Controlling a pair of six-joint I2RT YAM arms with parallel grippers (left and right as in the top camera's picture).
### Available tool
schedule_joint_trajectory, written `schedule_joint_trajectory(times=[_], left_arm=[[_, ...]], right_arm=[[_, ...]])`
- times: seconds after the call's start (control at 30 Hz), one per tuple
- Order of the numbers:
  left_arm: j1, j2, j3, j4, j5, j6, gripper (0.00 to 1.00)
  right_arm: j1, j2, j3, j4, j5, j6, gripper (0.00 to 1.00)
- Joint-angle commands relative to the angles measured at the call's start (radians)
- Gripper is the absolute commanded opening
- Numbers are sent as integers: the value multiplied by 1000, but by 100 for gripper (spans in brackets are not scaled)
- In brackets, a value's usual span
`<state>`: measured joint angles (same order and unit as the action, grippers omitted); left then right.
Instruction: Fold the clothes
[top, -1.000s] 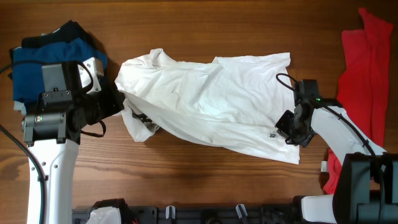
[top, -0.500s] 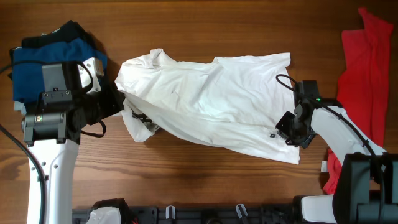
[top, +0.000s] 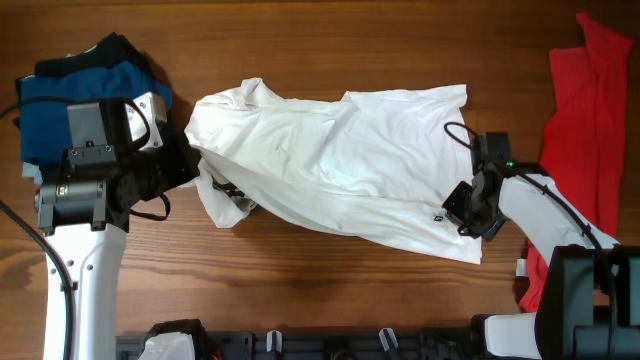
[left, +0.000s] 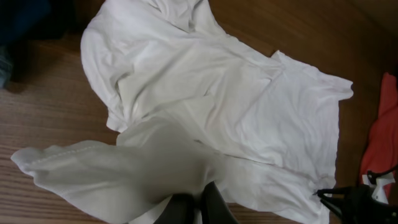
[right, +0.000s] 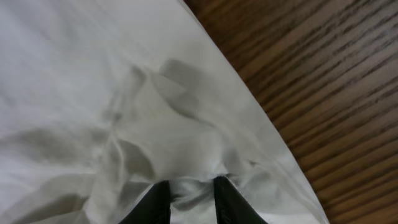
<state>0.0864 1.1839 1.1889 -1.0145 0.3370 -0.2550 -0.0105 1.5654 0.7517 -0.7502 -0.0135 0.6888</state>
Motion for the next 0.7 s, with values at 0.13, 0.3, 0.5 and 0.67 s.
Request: schedule_joint_trajectory(times=[0.13,0.3,0.5,0.67], left_arm=[[5,0,7,0,-6,17,4],[5,0,7,0,-6,17,4],[5,0,7,0,-6,17,4],[5,0,7,0,-6,17,4]], right_arm=[[-3,-10,-40,32,20,25,23],[-3,-10,-40,21,20,25,13],[-3,-12,-30,-3,20,25,8],[-3,-34,0,-38,20,25,7]])
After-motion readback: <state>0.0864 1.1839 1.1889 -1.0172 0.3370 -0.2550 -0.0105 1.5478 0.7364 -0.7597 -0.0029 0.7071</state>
